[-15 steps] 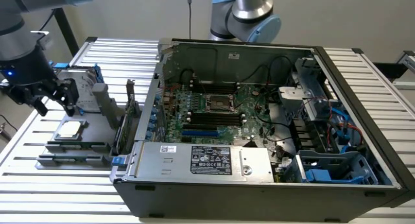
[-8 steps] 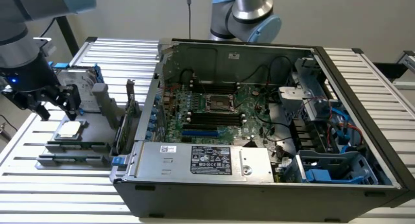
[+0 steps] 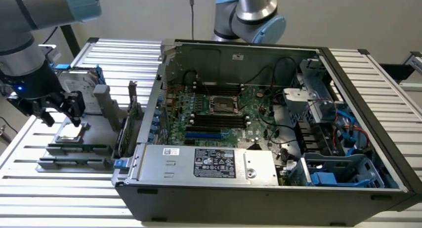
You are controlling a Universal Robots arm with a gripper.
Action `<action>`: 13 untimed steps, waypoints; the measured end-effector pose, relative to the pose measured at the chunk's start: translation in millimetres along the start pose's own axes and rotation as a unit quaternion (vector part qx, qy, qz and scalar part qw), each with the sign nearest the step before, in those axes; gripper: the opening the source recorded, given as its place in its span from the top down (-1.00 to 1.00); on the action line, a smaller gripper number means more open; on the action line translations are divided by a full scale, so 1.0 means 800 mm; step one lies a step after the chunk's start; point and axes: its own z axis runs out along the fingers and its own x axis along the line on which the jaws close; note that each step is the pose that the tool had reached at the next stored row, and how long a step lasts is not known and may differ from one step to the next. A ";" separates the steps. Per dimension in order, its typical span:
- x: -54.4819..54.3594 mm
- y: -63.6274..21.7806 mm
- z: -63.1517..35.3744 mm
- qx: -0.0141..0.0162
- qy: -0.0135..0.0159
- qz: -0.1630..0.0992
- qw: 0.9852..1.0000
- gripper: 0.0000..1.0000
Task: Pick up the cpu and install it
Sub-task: 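Pick up the cpu and move it towards the insertion slot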
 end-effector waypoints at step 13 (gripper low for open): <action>0.000 0.000 0.026 0.000 0.000 0.000 1.000 -0.35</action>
